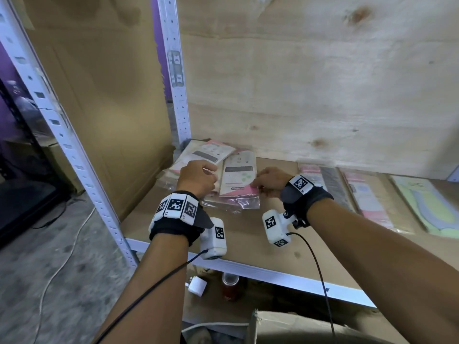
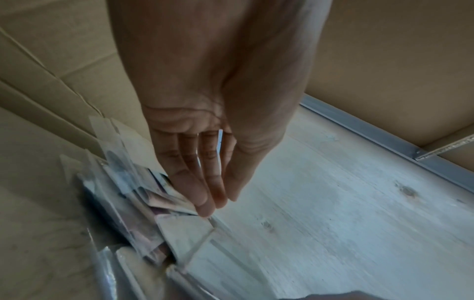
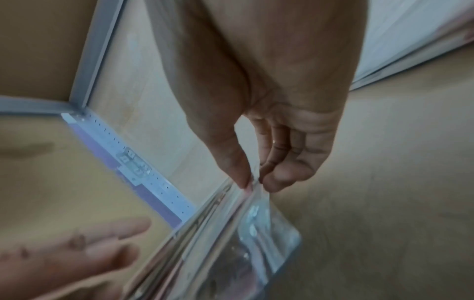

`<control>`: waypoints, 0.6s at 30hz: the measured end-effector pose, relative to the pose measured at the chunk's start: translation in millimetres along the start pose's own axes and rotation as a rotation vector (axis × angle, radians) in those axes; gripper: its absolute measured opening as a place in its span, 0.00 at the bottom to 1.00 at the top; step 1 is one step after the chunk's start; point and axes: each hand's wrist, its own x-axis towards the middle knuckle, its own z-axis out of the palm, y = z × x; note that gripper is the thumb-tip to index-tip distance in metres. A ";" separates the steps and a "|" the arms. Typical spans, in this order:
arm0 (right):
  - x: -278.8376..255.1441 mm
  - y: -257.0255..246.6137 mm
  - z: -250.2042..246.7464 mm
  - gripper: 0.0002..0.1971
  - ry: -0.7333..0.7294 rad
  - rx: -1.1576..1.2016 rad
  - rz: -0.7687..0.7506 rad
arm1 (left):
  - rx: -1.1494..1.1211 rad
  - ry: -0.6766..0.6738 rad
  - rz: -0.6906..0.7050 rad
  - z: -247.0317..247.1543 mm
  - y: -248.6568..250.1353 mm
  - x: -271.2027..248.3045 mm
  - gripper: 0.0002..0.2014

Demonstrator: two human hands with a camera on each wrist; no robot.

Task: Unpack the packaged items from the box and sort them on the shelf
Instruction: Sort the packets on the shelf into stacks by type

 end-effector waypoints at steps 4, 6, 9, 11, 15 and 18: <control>-19.3 0.6 -24.7 0.11 -0.005 0.410 -0.055 | 0.035 -0.025 0.039 9.4 -0.2 2.3 0.26; -31.2 -3.1 -39.7 0.10 -0.035 0.484 -0.066 | 0.172 -0.022 0.115 15.4 3.6 1.9 0.33; -45.3 -7.5 -60.8 0.09 -0.066 0.560 -0.088 | 0.194 -0.011 0.232 26.5 13.1 -0.5 0.38; -53.9 -7.6 -72.8 0.06 -0.070 0.629 -0.092 | 0.205 0.009 0.335 34.4 21.1 -0.5 0.32; -68.2 -3.6 -92.2 0.11 -0.144 0.697 -0.118 | 0.166 0.139 0.498 44.1 36.5 -3.7 0.10; -72.8 7.0 -110.4 0.12 -0.141 0.719 -0.128 | 0.047 0.190 0.596 53.7 49.3 -12.6 0.07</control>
